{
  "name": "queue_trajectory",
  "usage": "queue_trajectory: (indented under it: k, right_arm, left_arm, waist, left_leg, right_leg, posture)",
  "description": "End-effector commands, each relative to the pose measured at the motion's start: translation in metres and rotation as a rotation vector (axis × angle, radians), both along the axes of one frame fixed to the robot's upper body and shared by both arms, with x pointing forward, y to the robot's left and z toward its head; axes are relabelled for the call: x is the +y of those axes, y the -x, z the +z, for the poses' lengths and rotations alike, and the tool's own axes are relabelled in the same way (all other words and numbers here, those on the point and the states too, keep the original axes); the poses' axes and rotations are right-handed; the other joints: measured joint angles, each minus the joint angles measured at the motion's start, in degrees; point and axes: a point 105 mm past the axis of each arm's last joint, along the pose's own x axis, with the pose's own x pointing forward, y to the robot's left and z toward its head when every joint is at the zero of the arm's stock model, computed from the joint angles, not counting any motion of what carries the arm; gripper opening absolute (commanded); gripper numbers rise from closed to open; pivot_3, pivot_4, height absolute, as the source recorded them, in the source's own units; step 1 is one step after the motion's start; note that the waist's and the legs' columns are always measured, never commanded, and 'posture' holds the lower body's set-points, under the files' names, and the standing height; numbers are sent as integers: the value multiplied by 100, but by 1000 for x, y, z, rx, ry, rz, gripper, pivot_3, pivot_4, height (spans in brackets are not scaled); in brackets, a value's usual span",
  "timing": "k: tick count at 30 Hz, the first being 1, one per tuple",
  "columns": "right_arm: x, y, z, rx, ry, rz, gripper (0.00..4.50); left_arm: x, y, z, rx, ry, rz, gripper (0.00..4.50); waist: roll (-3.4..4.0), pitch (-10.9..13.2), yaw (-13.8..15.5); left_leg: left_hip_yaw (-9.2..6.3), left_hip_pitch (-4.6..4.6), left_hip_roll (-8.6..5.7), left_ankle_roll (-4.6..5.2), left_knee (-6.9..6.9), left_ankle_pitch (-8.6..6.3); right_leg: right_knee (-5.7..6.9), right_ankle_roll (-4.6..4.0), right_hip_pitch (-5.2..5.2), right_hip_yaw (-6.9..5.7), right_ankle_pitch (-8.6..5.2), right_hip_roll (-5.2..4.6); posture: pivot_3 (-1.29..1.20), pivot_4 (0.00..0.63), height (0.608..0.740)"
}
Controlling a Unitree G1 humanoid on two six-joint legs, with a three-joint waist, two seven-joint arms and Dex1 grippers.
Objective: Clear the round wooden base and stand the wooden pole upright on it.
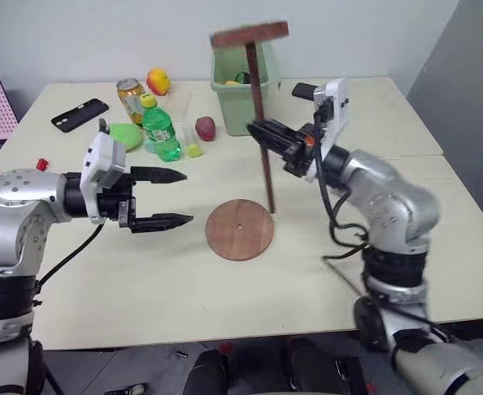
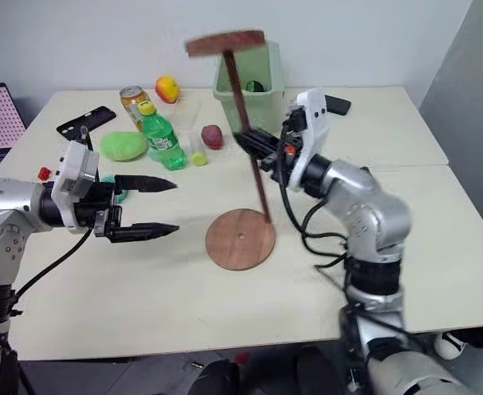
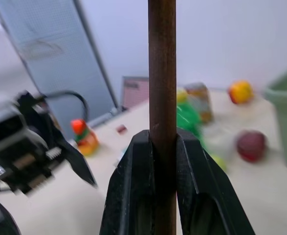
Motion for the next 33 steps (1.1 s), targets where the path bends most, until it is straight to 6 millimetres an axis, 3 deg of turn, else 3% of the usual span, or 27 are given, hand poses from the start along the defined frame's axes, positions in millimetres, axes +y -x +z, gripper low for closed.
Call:
queue_trajectory:
  k: [1, 18, 33]
  right_arm:
    - [19, 23, 2, -171, -62, 39, 204]
    - [36, -5, -64, -236, -38, -67, 204]
    - [30, -14, -111, -226, 41, -145, 204]
  left_arm:
    - [3, 7, 14, -35, -3, -13, 4500]
    - [11, 12, 0, 22, -72, -40, 4500]
    - [8, 12, -2, 32, -122, -74, 4500]
  waist:
    - [-4, -3, 14]
    - [-4, -2, 0]
    - [-4, -3, 5]
  left_leg:
    - [0, 0, -2, 0, 1, 0]
    - [3, 8, 1, -2, -1, 1]
    - [2, 16, 1, -2, 0, 1]
  right_leg:
    - [-3, 0, 1, 0, 0, -2]
    - [-2, 0, 4, 1, 0, 3]
    - [-1, 0, 13, 1, 0, 3]
  posture:
    - [0, 150, 740]
    - [0, 150, 740]
    - [0, 150, 740]
